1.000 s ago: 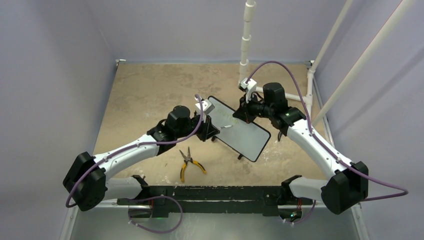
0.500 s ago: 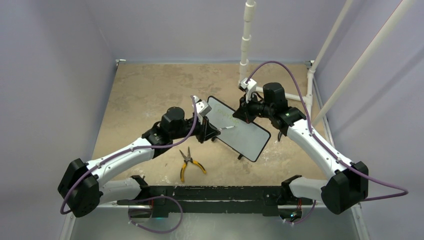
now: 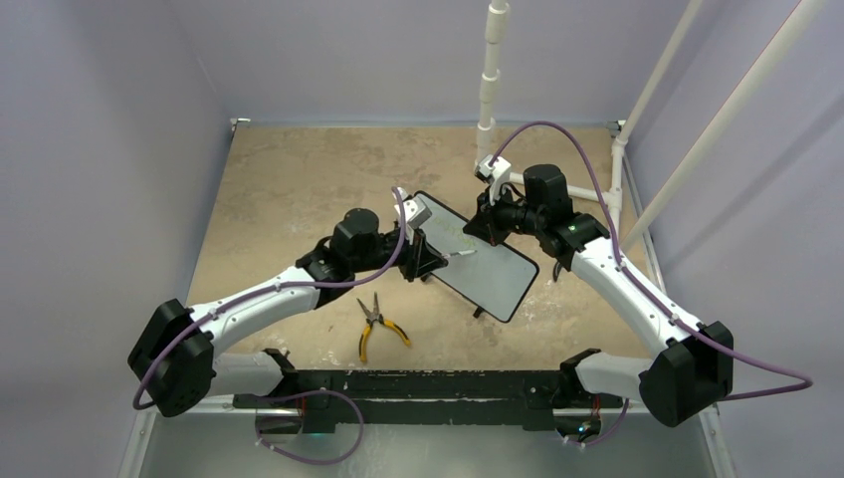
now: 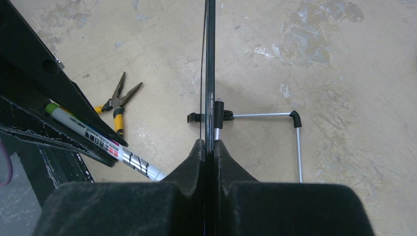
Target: Write a sentence on the whiteboard
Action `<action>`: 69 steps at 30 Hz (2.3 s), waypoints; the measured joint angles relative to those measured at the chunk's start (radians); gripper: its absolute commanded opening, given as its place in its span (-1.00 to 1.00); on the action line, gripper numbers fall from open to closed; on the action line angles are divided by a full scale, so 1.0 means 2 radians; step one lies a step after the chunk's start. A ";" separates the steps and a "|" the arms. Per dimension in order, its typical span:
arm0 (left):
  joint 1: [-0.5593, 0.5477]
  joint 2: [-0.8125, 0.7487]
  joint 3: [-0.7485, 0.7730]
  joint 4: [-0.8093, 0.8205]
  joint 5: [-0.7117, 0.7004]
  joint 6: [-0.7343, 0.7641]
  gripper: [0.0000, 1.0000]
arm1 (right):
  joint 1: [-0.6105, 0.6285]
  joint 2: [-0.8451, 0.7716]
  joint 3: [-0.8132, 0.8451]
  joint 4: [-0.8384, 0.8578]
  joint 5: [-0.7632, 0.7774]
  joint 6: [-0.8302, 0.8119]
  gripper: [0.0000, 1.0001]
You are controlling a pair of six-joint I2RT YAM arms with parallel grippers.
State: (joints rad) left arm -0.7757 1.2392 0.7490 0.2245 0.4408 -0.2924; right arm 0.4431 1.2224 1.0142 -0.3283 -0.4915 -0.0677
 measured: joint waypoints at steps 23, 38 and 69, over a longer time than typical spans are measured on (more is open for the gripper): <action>-0.008 0.026 0.015 0.012 -0.006 -0.002 -1.00 | 0.000 0.000 0.000 0.000 0.000 0.000 -1.00; -0.010 0.024 0.015 0.029 -0.015 -0.019 -1.00 | 0.000 0.000 0.000 0.000 0.001 0.000 -1.00; -0.009 -0.003 -0.006 0.007 -0.054 -0.019 -1.00 | 0.000 0.000 0.000 0.000 0.001 0.000 -1.00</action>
State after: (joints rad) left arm -0.7944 1.2339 0.7364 0.2379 0.3336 -0.3305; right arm 0.4431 1.2224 1.0142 -0.3286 -0.4904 -0.0677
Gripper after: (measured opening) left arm 0.114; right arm 0.030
